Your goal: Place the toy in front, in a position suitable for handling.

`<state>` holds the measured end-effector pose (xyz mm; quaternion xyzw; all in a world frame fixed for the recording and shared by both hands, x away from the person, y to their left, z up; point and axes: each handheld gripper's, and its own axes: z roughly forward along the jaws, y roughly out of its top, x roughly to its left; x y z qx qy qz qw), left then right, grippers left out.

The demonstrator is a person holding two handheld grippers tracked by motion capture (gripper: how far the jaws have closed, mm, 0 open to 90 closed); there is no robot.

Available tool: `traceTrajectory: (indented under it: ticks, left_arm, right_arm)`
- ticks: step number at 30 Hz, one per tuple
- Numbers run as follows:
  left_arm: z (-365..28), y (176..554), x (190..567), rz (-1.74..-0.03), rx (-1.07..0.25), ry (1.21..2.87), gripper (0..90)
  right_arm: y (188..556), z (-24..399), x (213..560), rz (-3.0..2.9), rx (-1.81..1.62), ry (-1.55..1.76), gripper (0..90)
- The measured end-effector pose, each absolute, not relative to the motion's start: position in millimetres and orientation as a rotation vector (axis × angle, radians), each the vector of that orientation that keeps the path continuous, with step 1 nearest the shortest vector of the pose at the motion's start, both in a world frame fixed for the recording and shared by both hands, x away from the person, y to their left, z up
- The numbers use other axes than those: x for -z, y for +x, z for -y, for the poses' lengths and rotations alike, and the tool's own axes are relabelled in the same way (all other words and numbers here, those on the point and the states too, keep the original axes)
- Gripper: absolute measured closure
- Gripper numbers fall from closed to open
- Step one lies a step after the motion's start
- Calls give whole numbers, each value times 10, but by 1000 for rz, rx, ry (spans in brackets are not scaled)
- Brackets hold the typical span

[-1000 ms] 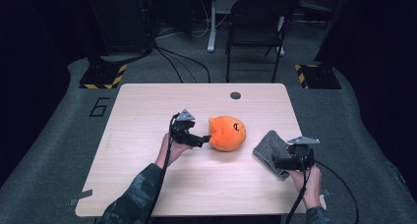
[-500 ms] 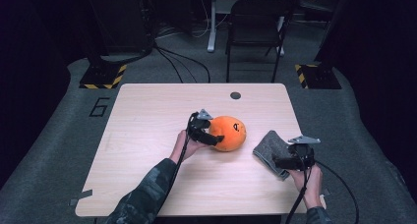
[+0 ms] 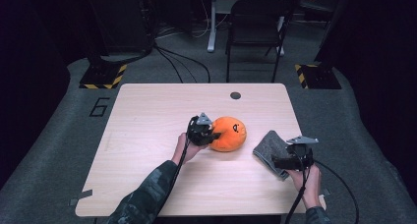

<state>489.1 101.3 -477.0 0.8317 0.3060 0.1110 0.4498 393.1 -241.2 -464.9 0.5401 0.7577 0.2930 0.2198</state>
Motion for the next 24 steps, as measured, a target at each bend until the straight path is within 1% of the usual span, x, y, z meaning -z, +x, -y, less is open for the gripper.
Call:
traceTrajectory:
  ticks: [7, 10, 16, 24]
  left_arm:
    - [-1035, 4795, 4649, -748, -268, 1986, 798]
    - [-1080, 4727, 4567, -754, -235, 1945, 798]
    - [-1123, 4538, 4420, -698, -220, 1955, 796]
    - [-1153, 4400, 4497, -740, -174, 1941, 788]
  right_arm:
    - [3929, 2460, 4642, -2077, -828, 1505, 95]
    - [3927, 2461, 4639, -2077, -827, 1507, 96]
    - [3932, 2441, 4641, -2084, -824, 1504, 98]
    - [3934, 2426, 4651, -2093, -813, 1497, 98]
